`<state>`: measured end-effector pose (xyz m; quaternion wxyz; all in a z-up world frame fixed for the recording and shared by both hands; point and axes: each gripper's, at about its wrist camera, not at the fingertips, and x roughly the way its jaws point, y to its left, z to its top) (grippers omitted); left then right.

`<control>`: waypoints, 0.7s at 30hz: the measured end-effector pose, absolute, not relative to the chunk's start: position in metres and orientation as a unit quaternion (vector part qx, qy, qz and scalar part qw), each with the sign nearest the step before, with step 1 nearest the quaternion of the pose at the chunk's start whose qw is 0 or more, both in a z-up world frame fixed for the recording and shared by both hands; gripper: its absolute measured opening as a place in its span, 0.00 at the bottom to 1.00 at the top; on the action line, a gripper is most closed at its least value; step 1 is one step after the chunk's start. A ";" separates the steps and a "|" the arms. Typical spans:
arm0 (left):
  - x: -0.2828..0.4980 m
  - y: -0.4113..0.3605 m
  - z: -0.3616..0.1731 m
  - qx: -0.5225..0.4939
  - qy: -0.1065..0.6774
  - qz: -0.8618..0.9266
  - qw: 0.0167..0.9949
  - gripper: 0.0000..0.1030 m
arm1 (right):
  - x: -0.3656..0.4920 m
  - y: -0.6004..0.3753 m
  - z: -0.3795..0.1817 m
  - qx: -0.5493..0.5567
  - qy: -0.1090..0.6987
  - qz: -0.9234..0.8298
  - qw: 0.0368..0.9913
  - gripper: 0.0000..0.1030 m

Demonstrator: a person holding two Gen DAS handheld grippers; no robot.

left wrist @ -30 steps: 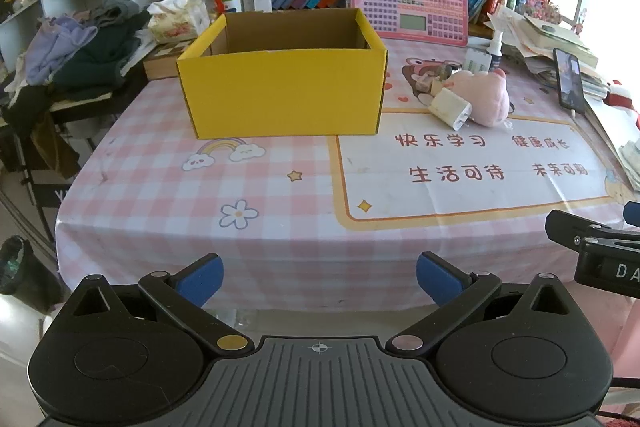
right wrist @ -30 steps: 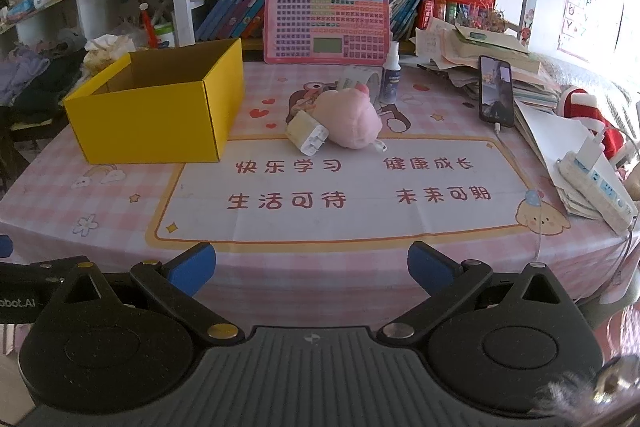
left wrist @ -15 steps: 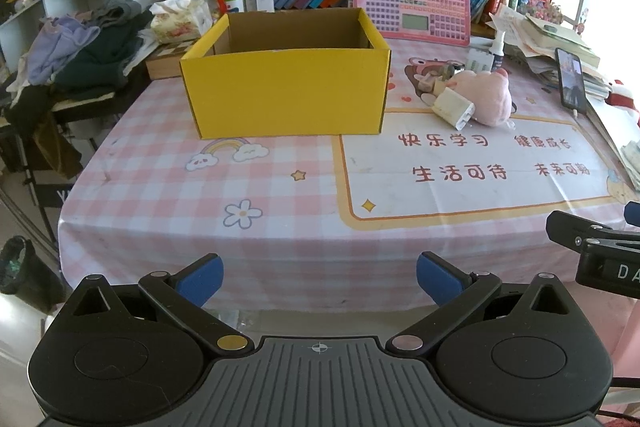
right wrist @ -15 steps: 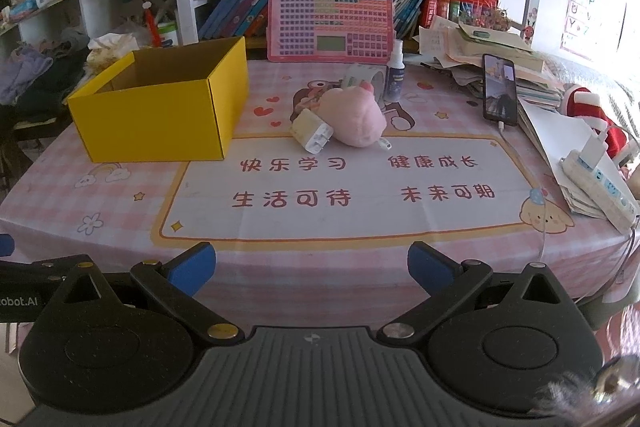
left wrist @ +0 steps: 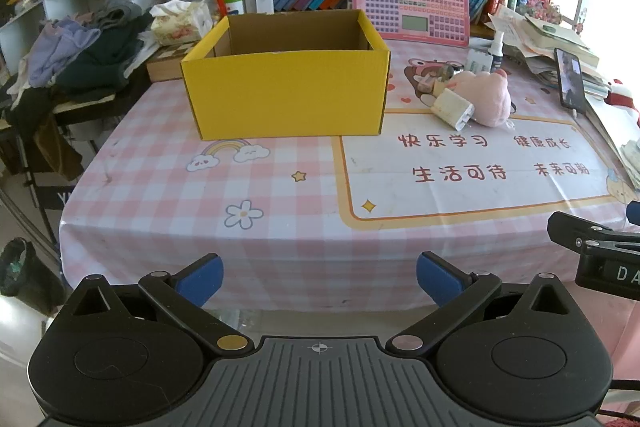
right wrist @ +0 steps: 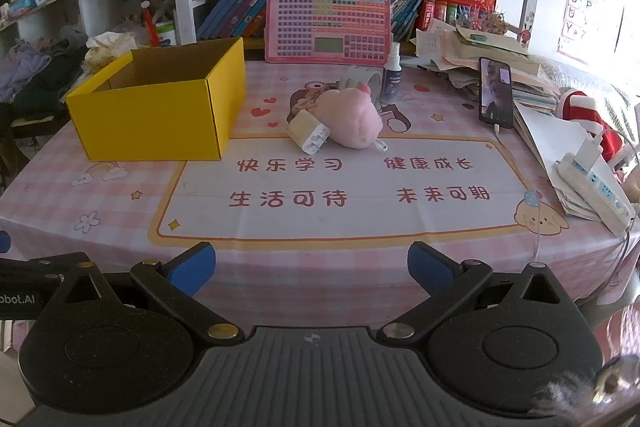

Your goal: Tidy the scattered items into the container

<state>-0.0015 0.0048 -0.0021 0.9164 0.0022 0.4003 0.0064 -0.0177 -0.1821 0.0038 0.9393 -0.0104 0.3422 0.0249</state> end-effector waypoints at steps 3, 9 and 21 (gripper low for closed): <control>-0.002 0.004 -0.001 0.008 0.399 0.005 0.917 1.00 | -0.018 -0.183 0.004 -0.011 0.342 0.023 0.939 1.00; -0.002 0.004 -0.001 0.010 0.396 0.002 0.918 1.00 | -0.018 -0.180 0.003 -0.013 0.343 0.027 0.939 1.00; -0.001 0.003 0.004 0.022 0.372 -0.015 0.928 1.00 | -0.018 -0.176 0.007 -0.020 0.326 0.026 0.945 1.00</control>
